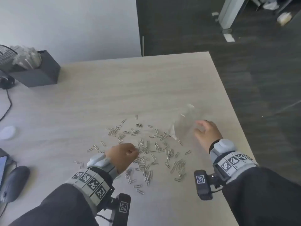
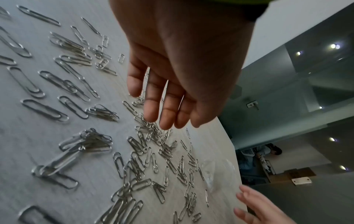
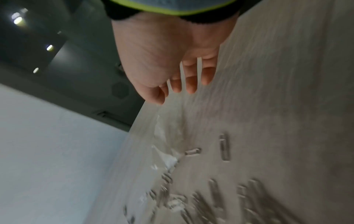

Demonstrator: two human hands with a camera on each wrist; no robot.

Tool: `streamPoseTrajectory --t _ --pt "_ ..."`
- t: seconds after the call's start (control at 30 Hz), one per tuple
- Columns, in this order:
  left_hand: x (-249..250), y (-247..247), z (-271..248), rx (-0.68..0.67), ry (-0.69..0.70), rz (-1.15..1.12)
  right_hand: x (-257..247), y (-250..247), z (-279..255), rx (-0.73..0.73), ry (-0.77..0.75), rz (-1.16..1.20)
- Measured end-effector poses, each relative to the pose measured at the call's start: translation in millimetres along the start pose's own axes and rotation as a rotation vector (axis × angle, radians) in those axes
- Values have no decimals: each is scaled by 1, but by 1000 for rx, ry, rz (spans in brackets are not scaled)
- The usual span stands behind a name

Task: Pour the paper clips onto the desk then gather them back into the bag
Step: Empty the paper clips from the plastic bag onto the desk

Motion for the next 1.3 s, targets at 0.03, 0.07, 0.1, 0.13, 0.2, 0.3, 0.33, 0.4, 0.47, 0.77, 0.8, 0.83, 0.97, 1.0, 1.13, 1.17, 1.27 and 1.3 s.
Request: streamPoseTrajectory --t 0.03,0.07,0.1,0.13,0.2,0.3,0.33,0.4,0.47,0.77,0.8,0.83,0.97,1.0,1.13,1.17,1.27,1.3 --pt "2 4 3 -11 4 -3 2 -1 12 12 28 53" --pt "6 5 5 -13 -12 10 1 -4 20 8 51 96" --pt "11 6 5 -11 -12 9 -1 -6 32 7 57 118" --pt "16 7 4 -17 -17 1 -7 -8 43 3 52 140" --pt "22 9 2 -23 3 -23 -13 -5 59 -8 32 128" --pt "27 6 2 -4 3 -20 -14 -3 75 -31 52 140" --pt "28 4 2 5 -3 -28 -13 -1 77 -51 70 145" --pt "31 2 3 8 -2 -40 -11 4 76 -110 76 119" --pt "36 -2 3 28 19 -69 -10 3 68 -137 60 124" --pt "102 -12 -4 136 318 145 -46 -25 -28 -252 -6 611" --pt "107 -11 -5 141 328 229 -51 -24 -37 -289 -4 648" --pt "112 -10 -7 164 337 316 -54 -23 -45 -323 -4 668" --pt "116 -14 -13 319 370 494 -61 -13 -60 -449 -18 679" --pt "115 -16 -15 336 368 504 -62 -12 -63 -465 -23 677" --pt "103 -28 -21 322 330 509 -65 -9 -72 -472 -27 670" --pt "98 -31 -23 314 310 492 -66 -8 -74 -470 -22 667" --pt "84 -36 -30 298 273 475 -71 0 -82 -476 6 657" --pt "82 -35 -30 293 275 492 -74 2 -84 -480 11 659"
Point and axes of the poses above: each hand's wrist, its own z-axis towards the middle knuckle, its own y-axis out of the palm, x = y × z, the point moved 7 cm from there along z, towards the middle knuckle, and after that the axes turned 1 degree about y, right-handed, at the moved point
